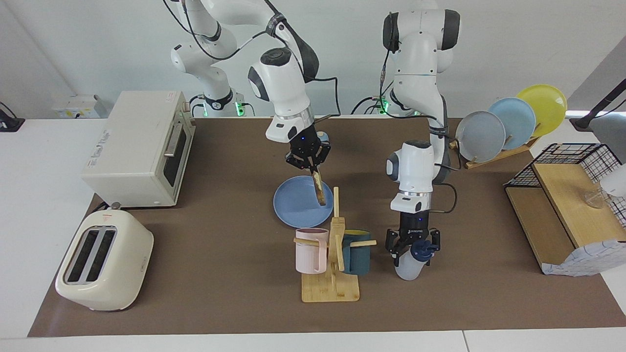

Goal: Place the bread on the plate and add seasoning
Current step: 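Place the toast on the blue plate and open the right gripper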

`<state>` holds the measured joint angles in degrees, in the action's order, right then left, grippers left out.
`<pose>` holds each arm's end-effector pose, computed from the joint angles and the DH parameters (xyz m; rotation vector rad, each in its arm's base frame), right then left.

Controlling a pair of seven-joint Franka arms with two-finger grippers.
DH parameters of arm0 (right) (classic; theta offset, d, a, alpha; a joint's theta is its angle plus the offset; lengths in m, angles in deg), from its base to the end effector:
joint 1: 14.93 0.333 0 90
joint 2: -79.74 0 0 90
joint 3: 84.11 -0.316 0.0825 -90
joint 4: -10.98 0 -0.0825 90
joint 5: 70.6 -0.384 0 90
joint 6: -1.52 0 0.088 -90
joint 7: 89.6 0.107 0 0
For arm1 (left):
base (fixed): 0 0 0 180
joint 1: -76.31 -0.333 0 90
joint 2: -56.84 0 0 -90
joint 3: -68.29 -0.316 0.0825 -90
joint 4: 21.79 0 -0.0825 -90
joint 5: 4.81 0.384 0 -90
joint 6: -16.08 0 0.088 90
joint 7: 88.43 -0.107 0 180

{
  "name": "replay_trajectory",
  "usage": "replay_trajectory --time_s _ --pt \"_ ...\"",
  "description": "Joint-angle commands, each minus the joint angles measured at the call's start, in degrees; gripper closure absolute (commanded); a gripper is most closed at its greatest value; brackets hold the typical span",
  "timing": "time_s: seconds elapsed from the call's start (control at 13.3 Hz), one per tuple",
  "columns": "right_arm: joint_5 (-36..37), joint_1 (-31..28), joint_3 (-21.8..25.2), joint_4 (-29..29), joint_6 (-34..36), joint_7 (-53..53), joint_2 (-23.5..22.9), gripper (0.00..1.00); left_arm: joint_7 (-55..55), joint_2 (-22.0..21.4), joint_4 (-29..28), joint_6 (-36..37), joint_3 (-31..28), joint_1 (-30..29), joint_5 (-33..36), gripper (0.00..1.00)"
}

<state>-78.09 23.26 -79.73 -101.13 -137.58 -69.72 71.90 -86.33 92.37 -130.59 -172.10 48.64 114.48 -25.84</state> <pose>0.5115 0.3450 0.4426 -2.8763 -0.2323 -0.3749 0.6441 -0.2092 0.2854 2.8106 -0.0614 1.2127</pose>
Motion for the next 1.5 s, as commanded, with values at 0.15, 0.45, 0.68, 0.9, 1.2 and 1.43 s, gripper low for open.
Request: replay_trajectory --time_s 0.15,0.45,0.68,0.9,1.2,1.43 --pt "-0.95 0.04 0.19 -5.82 -4.14 2.09 2.29 1.0 -0.61 1.56 1.66 3.96 -5.56 4.45 -1.13 1.0" --pt "-0.95 -1.53 0.28 -10.23 -7.5 1.48 3.52 1.0 -0.79 -0.7 1.66 5.45 -5.84 3.41 -0.86 1.0" --pt "-0.95 -3.12 0.28 -12.69 -7.76 1.65 4.4 1.0 -3.06 -8.69 1.57 18.17 -6.88 2.79 -0.86 1.0" --pt "-0.95 -5.84 0.28 -14.01 -7.77 1.48 4.76 1.0 -10.76 -13.54 1.31 26.18 -8.11 2.97 -0.77 1.0" --pt "-0.95 -6.64 0.28 -17.07 -10.12 1.65 5.63 1.0 -25.27 -23.63 -0.71 41.97 -8.21 3.23 1.4 1.0" --pt "-0.95 -6.81 0.28 -18.58 -12.25 1.48 6.07 0.82 -31.1 -30.75 -0.71 54.64 -8.03 3.58 9.57 1.0"
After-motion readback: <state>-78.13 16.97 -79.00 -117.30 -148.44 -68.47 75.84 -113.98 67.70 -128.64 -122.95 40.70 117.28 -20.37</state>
